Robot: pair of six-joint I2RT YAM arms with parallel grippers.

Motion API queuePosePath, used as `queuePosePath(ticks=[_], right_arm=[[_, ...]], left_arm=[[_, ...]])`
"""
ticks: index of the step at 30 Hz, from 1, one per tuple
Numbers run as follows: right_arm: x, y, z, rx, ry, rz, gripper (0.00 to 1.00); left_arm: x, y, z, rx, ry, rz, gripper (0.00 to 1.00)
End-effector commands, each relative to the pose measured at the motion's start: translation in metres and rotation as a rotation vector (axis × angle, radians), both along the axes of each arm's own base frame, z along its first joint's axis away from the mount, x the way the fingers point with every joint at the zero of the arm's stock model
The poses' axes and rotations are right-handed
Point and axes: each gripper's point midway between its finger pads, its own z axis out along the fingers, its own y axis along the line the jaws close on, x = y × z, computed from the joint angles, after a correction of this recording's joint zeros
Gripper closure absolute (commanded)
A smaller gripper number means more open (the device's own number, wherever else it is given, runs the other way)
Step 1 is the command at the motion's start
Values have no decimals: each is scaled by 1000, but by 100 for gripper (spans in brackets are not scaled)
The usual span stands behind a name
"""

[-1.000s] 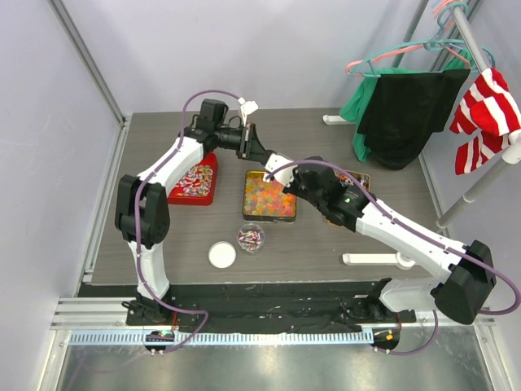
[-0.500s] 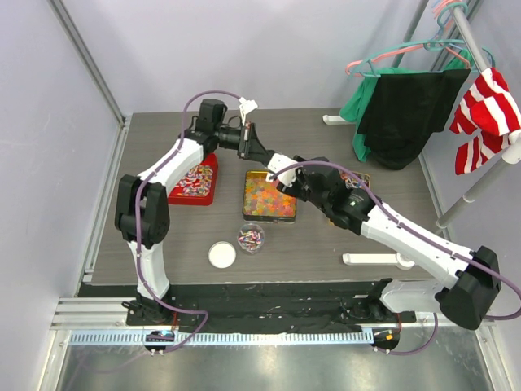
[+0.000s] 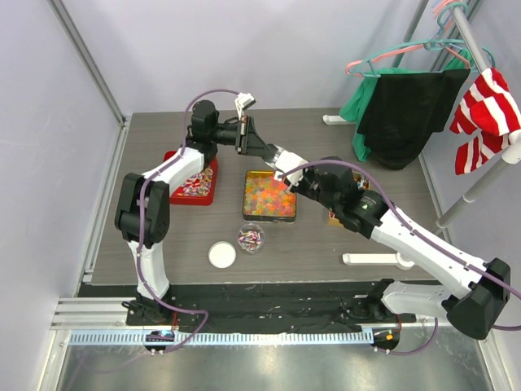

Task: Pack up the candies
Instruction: Adjust the spatula.

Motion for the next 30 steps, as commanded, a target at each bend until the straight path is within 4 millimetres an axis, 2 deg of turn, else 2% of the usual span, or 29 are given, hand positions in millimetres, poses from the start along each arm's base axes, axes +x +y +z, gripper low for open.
queuePosePath(ticks=[1, 11, 16, 23, 25, 26, 27, 28, 29, 30], right_arm=[[-3, 12, 24, 73, -23, 50, 68], [-3, 17, 34, 52, -4, 79, 64], [-6, 15, 40, 42, -4, 82, 64], [-5, 9, 46, 20, -2, 58, 52], [-1, 9, 48, 17, -5, 45, 50], [-1, 9, 49, 15, -8, 43, 50], [1, 9, 47, 11, -6, 42, 50], [1, 9, 47, 10, -7, 41, 50], [1, 9, 47, 8, -8, 39, 51], [3, 9, 45, 2, -7, 35, 52]], left_arm=[[-23, 1, 19, -34, -49, -118, 100], [-37, -6, 10, -18, -26, -202, 100], [-33, -7, 3, -16, -14, -197, 100], [-13, -9, -4, -19, -3, -119, 100], [-3, -8, -10, 30, 84, -57, 100], [2, -8, -23, 50, -9, -28, 100], [1, -5, -33, 187, 92, 30, 100], [0, -2, -45, 266, 30, 48, 100], [1, -3, -51, 280, -112, 26, 100], [-4, -4, -49, 266, -72, 5, 100]])
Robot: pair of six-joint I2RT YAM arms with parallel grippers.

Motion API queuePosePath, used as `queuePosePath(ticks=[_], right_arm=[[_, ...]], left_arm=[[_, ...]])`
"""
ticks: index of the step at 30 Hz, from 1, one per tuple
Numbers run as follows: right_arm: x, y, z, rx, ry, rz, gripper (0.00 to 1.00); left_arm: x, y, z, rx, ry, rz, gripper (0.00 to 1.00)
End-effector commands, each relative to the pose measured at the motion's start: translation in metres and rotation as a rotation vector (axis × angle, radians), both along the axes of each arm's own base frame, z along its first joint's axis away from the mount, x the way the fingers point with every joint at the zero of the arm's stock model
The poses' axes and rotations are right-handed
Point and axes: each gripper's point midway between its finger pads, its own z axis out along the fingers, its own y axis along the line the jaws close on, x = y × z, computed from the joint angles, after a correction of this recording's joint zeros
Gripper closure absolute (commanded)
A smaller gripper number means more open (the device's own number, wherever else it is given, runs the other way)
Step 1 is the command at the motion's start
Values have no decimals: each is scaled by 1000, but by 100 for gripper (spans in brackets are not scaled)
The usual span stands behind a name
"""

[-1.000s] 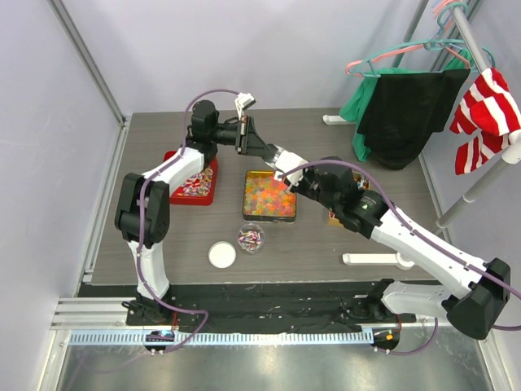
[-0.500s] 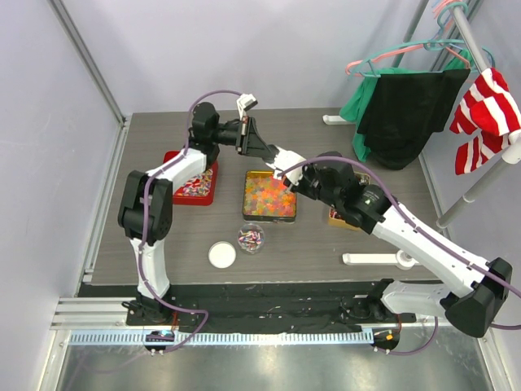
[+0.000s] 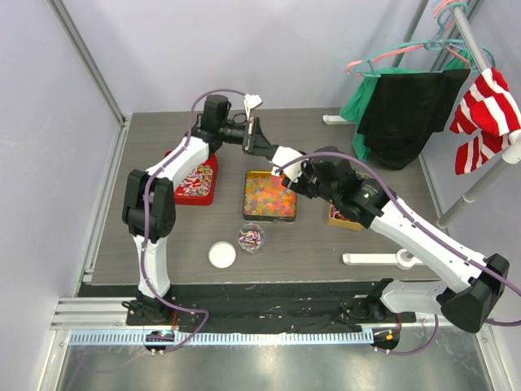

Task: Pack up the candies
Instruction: Adjust the spatula.

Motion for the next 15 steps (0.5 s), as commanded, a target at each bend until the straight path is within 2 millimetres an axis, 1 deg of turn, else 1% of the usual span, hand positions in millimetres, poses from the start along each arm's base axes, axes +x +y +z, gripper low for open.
queuePosePath(ticks=[1, 2, 5, 10, 11, 13, 15], right_arm=[[12, 11, 39, 76, -100, 0, 52], [12, 10, 37, 73, -99, -3, 52], [11, 9, 35, 80, -102, -7, 54], [9, 1, 36, 103, -110, -24, 53], [9, -3, 33, 109, -101, -31, 52], [5, -2, 30, 140, -77, -18, 50], [0, -3, 24, 157, -54, -9, 49]], left_arm=[[-12, 5, -23, 139, -145, -7, 100], [-14, 3, -20, 133, -98, -1, 100], [-17, 3, -16, 120, -110, -3, 100], [-26, 3, -5, 70, -98, -43, 100], [-24, 3, 0, 56, -119, -38, 100], [-26, 4, 3, 49, -102, -34, 100], [-26, 5, 6, 33, -110, -35, 100]])
